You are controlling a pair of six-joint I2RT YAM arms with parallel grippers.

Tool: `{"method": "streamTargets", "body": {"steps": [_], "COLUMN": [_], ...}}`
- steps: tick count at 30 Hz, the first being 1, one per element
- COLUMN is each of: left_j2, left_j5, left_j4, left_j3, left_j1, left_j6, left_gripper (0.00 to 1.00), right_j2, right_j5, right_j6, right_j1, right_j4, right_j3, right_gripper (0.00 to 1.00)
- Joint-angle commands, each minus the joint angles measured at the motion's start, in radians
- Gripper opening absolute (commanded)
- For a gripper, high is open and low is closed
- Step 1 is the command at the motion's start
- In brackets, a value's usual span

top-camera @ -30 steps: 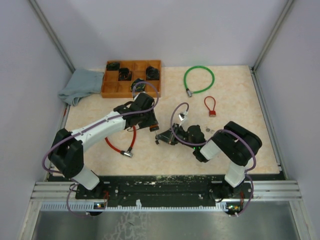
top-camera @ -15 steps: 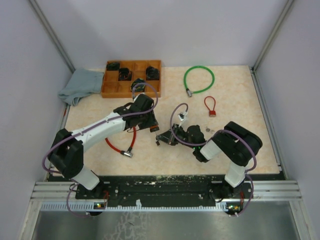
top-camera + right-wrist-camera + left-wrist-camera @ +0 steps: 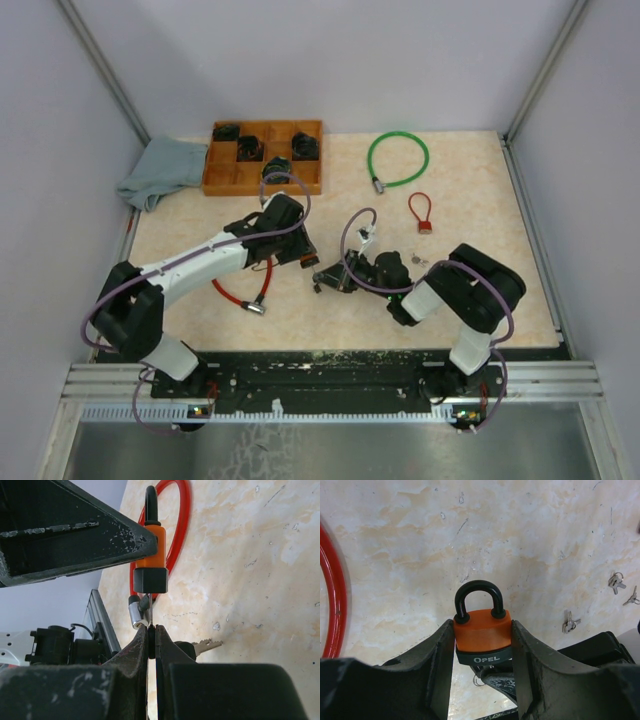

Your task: Unlock with the key

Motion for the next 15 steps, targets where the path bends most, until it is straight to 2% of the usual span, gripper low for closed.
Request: {"method": "streamTargets", "body": {"steps": [1,11,15], "left_j2": [-0.048,-0.052,-0.035], "left_j5": [0.086,0.103,0.043], "left_j4": [-0.015,0.018,-0.038], "left_j3": [-0.049,-0.09,-0.063], "left_j1": [-0.012,-0.012,-0.012], "left_j6": [-0.057,-0.141,-0.122], "left_gripper": [0.0,0.0,0.0], "right_j2": [0.006,-0.034,-0.063], "right_j5": [0.08,0.144,0.153], "right_j6": [0.033,0.008,-0.008], "right_j1": [-0.027,-0.027,-0.027], "right_j4": [0.188,0.179,0.147], "right_j3": [0.033,0.001,-0.005], "right_gripper": [0.0,0.0,0.0]}}
